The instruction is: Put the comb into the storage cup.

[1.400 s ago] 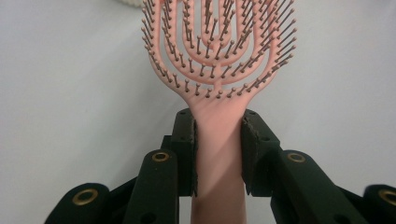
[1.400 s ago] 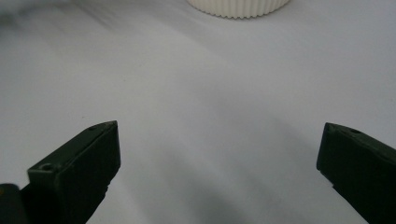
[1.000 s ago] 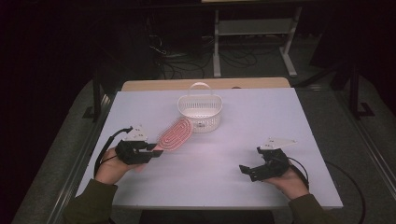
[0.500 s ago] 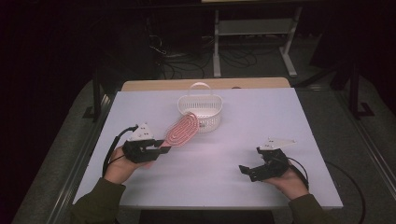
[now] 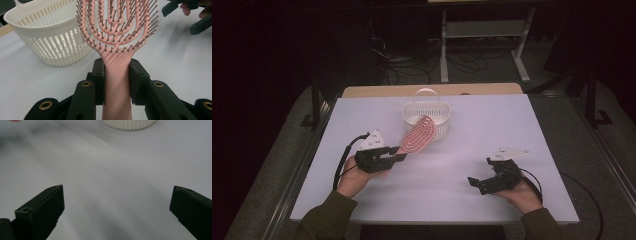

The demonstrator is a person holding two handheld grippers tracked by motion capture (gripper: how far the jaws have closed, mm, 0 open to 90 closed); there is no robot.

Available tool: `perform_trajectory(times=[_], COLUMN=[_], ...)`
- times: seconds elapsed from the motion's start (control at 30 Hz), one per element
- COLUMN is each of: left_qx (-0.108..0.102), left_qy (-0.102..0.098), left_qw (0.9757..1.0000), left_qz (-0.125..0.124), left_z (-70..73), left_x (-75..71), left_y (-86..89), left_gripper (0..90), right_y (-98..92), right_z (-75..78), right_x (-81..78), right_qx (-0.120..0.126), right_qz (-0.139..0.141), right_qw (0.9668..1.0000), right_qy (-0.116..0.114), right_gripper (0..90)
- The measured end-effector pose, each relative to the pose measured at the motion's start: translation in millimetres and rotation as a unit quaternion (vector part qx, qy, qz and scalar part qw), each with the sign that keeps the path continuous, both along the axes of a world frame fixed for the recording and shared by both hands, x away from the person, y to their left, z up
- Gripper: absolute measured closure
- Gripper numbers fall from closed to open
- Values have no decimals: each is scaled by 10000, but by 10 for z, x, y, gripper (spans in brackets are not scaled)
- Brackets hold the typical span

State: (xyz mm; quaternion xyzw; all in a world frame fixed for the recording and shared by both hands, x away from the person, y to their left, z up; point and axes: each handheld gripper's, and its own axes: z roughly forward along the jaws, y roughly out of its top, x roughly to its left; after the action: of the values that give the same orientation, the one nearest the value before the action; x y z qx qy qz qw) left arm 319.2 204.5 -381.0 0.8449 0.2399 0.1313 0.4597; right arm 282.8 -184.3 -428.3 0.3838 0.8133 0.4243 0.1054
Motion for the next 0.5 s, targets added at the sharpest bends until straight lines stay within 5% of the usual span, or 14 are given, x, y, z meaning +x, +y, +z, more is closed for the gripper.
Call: perform_trajectory(times=[0.5], left_qx=[-164], left_qy=[-102], left_qw=[9998], left_qz=[-58], left_z=[-86], left_x=[-2], left_y=[-247], left_gripper=[702], right_y=[-13], right_z=[34], right_x=[27], right_qx=[212], right_qz=[-5], right_qw=[9998], right_qy=[-57], right_gripper=[0])
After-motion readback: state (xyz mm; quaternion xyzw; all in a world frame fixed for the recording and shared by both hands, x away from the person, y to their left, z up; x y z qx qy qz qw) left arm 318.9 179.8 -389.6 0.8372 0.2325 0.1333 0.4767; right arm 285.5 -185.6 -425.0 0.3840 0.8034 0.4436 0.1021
